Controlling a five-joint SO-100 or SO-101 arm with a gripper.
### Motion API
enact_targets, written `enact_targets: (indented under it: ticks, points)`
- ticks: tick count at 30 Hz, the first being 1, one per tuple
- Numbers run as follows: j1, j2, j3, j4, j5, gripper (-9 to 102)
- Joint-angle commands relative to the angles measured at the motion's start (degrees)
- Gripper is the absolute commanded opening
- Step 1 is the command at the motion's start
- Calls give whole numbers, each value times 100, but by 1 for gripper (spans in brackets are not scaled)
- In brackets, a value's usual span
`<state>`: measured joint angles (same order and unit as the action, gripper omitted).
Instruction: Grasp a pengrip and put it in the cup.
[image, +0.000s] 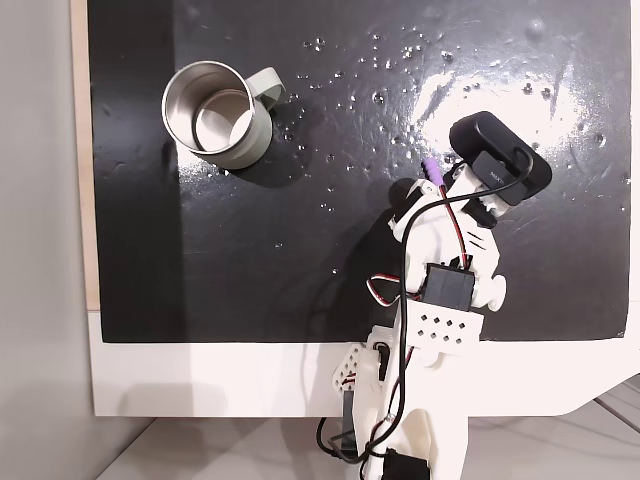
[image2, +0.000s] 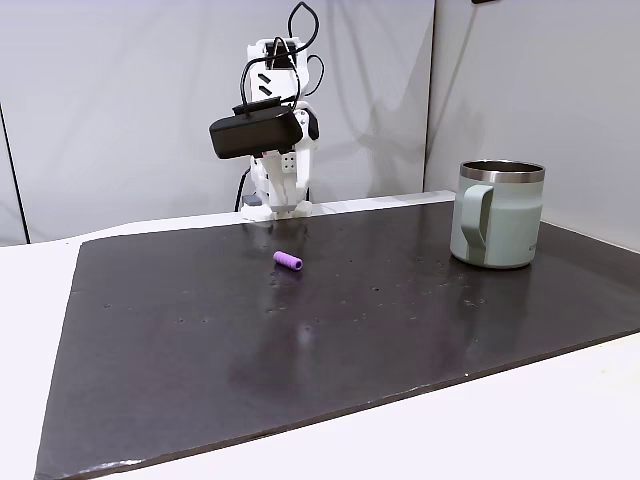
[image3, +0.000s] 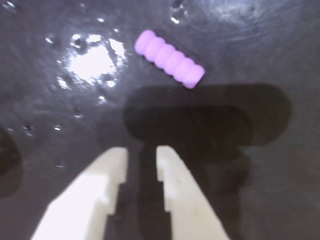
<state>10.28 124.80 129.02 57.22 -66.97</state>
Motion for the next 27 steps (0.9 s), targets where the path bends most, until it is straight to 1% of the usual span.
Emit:
enact_targets:
  ticks: [1,3,6,11,15,22,27]
  points:
    - [202,-158,-501,220,-694,15]
    - [299,-281,-562,316,-976,19]
    - [413,-422,-686,624,-1415,23]
    - [615,-510,-703,765,-2136,24]
    - [791,-1011,-984,826,-2487,25]
    - [1037,-2083,-1846,756,-2830,26]
    - [1046,-2540,-1881,299,-3023,26]
